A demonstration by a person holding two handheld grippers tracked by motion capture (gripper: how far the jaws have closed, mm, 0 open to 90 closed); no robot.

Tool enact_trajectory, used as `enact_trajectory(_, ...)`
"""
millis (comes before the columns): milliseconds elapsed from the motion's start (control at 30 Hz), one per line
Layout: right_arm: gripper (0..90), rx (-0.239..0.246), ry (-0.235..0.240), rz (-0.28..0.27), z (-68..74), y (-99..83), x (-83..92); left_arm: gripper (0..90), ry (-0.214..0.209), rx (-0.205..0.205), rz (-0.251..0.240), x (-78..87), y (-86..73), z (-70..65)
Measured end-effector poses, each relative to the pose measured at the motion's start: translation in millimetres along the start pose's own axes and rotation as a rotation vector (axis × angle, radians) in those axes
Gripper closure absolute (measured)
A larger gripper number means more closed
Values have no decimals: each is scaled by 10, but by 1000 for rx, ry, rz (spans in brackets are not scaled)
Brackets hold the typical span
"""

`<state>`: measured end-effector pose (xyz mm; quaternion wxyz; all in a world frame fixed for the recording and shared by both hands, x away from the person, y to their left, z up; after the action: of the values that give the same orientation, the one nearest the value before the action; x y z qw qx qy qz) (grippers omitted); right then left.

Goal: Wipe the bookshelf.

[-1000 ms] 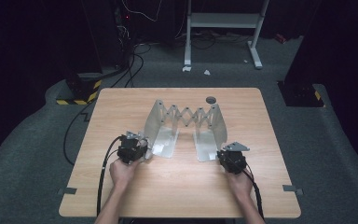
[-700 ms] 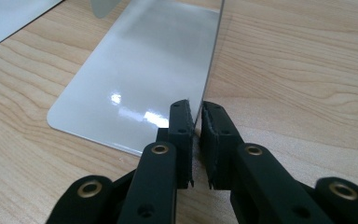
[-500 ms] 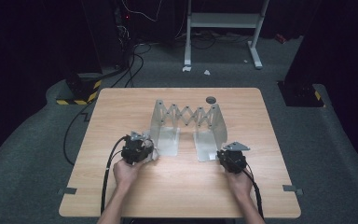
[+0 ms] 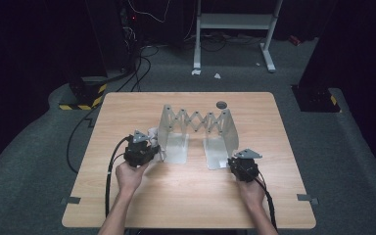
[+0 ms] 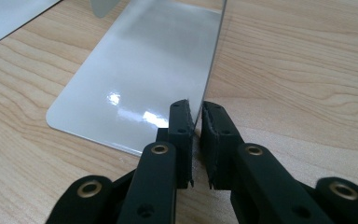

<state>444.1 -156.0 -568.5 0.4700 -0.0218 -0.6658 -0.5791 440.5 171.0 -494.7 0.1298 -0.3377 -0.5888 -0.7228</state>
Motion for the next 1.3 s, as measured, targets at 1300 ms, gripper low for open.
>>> enact_trajectory(1300,825,7,2,1,-2,-1,0,801,-33,10,-154,599,556,31)
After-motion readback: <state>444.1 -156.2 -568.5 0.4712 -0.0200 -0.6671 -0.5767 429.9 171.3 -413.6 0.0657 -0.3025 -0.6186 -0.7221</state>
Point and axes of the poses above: each handheld gripper's, and its own axes: x roughly backward along the jaws, y roughly out of its top, z roughly to its left, the point moved 6 cm from there along -x, roughly forward along the jaws, and after that the axes turned 12 degrees about y, right-handed, at the moved point
